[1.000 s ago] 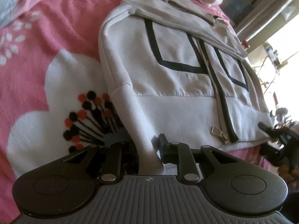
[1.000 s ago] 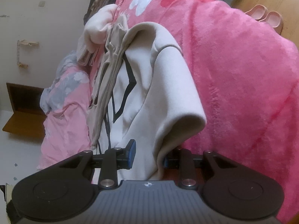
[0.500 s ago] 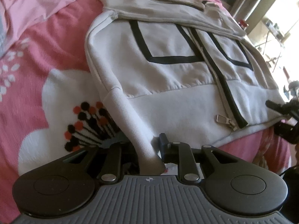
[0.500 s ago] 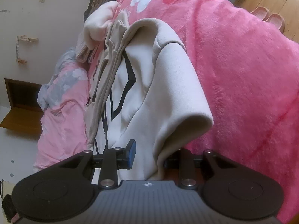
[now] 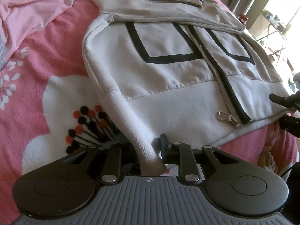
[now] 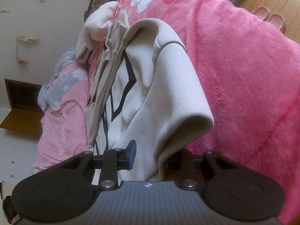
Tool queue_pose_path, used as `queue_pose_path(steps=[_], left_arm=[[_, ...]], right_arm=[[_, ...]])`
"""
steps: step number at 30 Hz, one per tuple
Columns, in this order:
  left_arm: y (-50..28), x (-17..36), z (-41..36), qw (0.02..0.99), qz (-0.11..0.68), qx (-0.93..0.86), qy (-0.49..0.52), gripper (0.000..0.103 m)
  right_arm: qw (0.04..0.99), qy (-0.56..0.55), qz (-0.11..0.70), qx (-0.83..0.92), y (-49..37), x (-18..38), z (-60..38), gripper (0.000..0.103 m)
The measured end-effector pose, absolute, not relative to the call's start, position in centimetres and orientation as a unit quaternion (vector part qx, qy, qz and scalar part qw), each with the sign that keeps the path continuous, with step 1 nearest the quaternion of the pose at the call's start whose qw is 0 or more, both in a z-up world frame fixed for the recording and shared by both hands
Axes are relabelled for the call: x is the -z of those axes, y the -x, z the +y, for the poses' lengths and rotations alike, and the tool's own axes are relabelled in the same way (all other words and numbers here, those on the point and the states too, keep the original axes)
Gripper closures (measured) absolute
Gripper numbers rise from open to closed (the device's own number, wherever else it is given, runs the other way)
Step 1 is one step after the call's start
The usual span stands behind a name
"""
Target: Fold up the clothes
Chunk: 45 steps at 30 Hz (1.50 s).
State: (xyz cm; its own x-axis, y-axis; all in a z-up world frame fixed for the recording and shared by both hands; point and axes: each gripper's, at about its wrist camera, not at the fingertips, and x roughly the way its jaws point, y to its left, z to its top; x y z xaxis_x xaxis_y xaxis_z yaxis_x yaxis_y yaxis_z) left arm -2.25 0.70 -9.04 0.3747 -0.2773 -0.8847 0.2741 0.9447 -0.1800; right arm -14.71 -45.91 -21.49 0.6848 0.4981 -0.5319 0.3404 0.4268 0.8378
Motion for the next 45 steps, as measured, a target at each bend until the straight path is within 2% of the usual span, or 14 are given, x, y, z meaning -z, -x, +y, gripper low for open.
queue_pose_path(steps=[45], left_arm=[[2.24,9.14,1.15,0.830,0.532,0.168,0.015,0.083]], right_arm=[[0.749,-0.533,0.391,-0.049,14.85,21.55,-46.10,0.074]])
